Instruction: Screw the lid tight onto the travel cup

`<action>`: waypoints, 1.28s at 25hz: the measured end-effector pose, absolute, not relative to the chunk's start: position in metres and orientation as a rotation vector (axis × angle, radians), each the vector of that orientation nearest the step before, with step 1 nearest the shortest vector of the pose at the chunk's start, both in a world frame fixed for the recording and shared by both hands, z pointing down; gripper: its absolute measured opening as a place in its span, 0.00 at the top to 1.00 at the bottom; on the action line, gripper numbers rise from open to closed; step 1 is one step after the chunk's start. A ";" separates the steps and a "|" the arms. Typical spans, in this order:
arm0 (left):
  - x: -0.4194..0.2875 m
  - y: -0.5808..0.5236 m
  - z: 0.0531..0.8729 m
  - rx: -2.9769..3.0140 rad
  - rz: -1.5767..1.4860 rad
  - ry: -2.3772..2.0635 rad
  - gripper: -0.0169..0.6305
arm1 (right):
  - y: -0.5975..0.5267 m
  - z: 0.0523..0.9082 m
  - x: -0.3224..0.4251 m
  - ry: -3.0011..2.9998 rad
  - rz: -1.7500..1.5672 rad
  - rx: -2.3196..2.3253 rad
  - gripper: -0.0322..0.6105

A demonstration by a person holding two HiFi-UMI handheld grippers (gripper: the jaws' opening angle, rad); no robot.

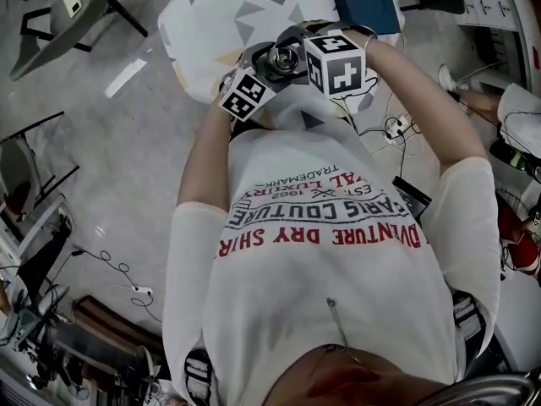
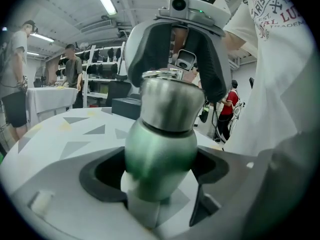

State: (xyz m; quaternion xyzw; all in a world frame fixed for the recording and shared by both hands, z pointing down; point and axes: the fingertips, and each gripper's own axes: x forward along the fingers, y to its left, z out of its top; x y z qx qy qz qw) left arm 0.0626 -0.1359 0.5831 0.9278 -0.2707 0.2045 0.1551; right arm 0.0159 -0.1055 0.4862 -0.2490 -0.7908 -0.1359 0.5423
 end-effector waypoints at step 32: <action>0.059 -0.139 0.581 2.625 0.555 -0.810 0.35 | -0.128 0.489 0.023 -2.242 0.204 0.230 0.57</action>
